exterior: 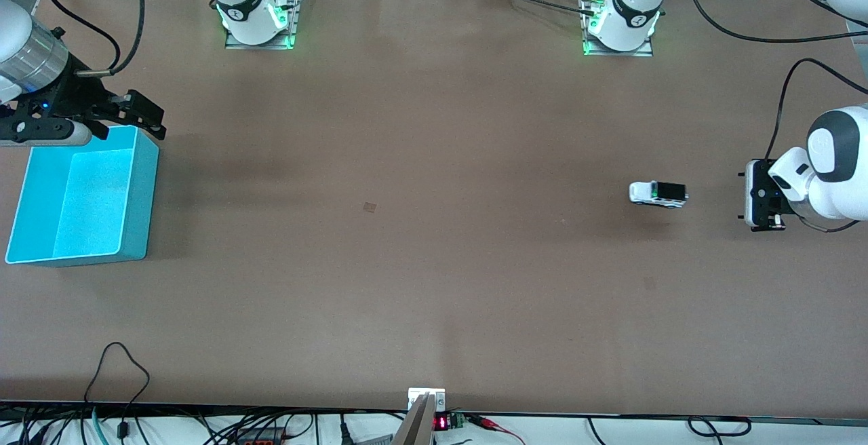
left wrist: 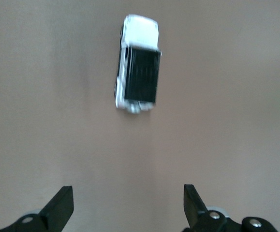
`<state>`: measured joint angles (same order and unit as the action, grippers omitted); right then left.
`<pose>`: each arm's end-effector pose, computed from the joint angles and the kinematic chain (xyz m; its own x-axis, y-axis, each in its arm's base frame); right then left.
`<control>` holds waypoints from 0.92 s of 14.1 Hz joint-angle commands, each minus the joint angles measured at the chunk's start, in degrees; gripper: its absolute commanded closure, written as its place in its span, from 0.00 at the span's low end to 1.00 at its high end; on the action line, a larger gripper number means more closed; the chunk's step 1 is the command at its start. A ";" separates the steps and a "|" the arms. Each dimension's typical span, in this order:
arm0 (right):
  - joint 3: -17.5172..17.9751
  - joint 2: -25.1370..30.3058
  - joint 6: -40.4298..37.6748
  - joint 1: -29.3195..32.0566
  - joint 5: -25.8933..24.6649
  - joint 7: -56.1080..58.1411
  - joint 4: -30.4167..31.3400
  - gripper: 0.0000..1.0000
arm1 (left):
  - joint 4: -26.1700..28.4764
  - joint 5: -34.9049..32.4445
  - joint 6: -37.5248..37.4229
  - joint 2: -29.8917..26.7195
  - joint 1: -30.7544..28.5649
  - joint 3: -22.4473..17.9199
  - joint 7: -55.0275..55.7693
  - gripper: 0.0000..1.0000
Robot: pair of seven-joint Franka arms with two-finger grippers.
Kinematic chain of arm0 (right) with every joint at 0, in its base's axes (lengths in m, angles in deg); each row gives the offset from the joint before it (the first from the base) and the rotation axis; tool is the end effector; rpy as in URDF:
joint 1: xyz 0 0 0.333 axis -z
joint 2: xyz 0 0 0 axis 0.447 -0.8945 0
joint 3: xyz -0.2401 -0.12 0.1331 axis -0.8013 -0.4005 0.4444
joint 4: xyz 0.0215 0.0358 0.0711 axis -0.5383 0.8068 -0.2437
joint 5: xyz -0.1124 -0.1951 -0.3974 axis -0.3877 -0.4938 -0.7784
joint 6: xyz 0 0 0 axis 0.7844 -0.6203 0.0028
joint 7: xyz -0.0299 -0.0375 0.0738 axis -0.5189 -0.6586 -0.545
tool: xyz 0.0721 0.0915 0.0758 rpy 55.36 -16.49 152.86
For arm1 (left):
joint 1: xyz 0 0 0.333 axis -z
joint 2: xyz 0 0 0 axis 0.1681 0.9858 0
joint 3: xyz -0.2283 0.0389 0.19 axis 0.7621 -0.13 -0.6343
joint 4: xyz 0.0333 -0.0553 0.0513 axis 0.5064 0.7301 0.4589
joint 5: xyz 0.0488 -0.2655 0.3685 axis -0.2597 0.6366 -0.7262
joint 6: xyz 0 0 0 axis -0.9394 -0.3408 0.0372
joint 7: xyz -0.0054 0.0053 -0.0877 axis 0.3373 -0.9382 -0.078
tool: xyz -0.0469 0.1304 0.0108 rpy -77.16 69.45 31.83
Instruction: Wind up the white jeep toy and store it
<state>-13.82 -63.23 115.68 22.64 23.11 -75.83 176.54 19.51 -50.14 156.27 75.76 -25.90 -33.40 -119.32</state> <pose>0.6251 0.0654 0.5365 0.9994 -0.0001 0.0353 0.0004 -0.9999 -0.0124 0.6377 0.1608 0.2248 0.0676 -0.9976 -0.0115 -0.9413 -0.0676 0.3308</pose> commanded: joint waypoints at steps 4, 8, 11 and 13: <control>0.15 -0.12 -0.82 0.05 0.17 -0.07 -0.89 0.00 | -2.38 -2.12 -8.40 -2.45 2.42 1.12 21.57 0.00; 0.15 -0.12 -0.82 0.05 0.17 -0.07 -0.89 0.00 | -6.41 -1.42 -15.24 -2.54 2.78 5.85 40.47 0.00; 0.15 -0.12 -0.82 0.05 0.17 -0.07 -0.89 0.00 | -13.34 -1.33 -24.30 -2.46 2.78 9.20 54.35 0.00; 0.15 -0.12 -0.82 0.05 0.17 -0.07 -0.89 0.00 | -16.86 -1.33 -28.52 -2.54 2.95 11.12 63.06 0.00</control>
<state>-13.82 -63.23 115.68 22.64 23.11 -75.83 176.54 6.68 -51.01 131.96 73.13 -22.68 -24.13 -63.15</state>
